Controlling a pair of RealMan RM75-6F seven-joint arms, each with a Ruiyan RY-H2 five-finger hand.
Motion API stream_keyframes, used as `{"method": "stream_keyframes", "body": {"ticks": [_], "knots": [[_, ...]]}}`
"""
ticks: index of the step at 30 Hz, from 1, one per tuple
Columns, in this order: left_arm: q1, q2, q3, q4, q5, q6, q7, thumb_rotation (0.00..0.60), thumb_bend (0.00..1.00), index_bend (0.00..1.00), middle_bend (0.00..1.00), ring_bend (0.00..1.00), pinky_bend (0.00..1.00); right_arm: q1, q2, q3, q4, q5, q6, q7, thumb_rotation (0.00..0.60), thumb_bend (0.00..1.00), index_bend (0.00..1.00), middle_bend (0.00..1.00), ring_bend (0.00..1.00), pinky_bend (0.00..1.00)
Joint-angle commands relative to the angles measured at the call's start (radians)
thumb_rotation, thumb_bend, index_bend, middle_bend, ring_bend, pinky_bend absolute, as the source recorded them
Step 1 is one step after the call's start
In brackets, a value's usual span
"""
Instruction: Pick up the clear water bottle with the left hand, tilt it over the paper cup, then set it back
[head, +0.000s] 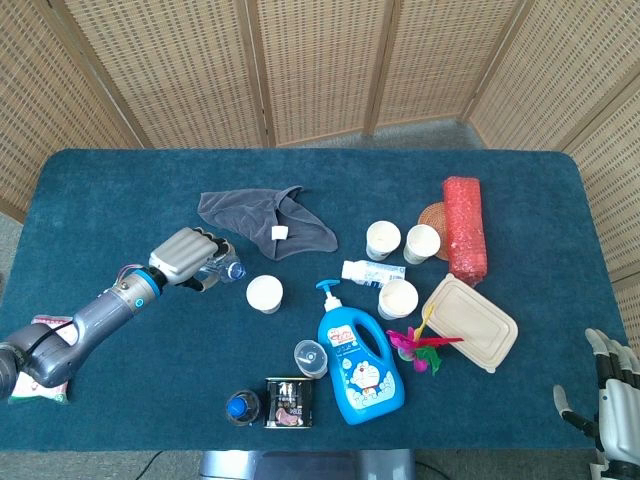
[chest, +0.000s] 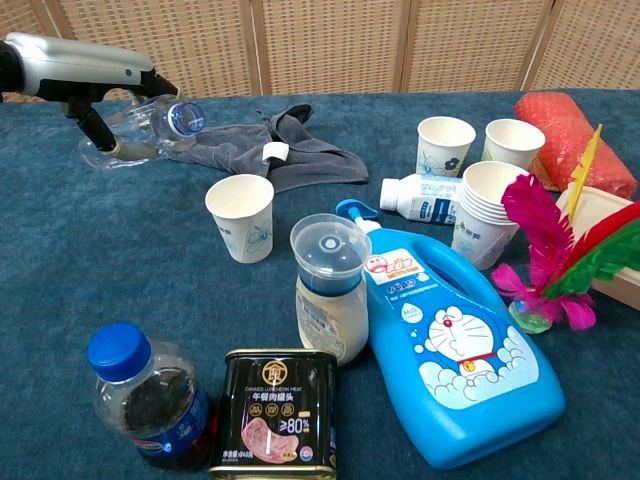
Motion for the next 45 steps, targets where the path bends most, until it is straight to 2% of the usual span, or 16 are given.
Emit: {"method": "stream_keyframes", "body": {"ticks": [1,8,24,45], "knots": [[-0.011,-0.003,-0.003,-0.003,-0.008,-0.011,0.016,0.588,0.61,0.34,0.39,0.39,0.49,-0.002,-0.002,-0.001,0.005,0.002,0.0,0.005,0.6,0.39,0.0,0.03,0.0,0.0],[-0.034,-0.01,-0.006,-0.013,-0.023,-0.029,0.055,0.588,0.61,0.34,0.39,0.39,0.49,-0.006,-0.003,-0.001,0.014,0.001,0.001,0.017,0.6,0.39,0.0,0.03,0.0,0.0],[-0.059,0.021,0.021,-0.043,-0.028,-0.047,0.188,0.589,0.61,0.33,0.39,0.39,0.49,-0.004,-0.015,0.003,0.026,0.002,-0.009,0.028,0.6,0.39,0.0,0.03,0.0,0.0],[-0.103,0.035,0.029,-0.068,-0.088,-0.091,0.313,0.595,0.61,0.33,0.39,0.39,0.49,-0.012,-0.018,0.0,0.035,0.003,-0.007,0.041,0.6,0.39,0.0,0.03,0.0,0.0]]}}
